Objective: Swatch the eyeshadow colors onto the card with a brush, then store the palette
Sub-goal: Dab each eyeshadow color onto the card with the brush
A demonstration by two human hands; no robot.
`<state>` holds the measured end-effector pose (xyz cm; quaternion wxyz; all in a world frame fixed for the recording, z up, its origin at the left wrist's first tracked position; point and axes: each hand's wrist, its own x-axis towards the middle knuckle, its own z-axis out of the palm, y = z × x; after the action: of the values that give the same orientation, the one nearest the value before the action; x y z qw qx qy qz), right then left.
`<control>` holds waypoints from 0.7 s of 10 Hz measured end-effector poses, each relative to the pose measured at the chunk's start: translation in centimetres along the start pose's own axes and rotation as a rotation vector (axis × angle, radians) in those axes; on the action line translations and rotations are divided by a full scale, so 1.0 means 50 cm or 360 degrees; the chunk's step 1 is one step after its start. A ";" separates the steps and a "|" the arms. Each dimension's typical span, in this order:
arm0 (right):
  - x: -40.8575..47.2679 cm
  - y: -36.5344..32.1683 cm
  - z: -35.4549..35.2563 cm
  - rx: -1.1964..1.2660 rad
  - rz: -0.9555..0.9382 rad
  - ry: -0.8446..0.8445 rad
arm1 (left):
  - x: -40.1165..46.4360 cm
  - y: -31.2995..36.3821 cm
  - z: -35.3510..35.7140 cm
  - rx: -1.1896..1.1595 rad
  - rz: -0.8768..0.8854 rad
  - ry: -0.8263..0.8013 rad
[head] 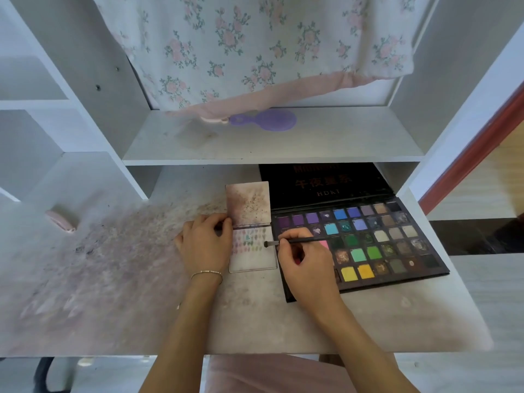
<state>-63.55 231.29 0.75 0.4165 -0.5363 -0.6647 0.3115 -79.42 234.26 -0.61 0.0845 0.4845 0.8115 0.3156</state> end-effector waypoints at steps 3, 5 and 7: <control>0.002 0.004 0.007 -0.0080 -0.0016 -0.0022 | 0.000 0.000 0.000 -0.0011 0.0005 0.0005; 0.001 0.001 0.006 -0.0090 0.0016 -0.0062 | 0.000 0.000 -0.001 -0.0009 0.0001 0.0005; 0.003 0.002 0.008 -0.0111 0.0015 -0.0053 | -0.001 0.004 -0.003 -0.0001 -0.0001 0.0000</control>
<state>-63.86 231.48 0.54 0.3849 -0.5483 -0.6795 0.2991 -79.33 234.22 -0.40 0.0848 0.4843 0.8115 0.3158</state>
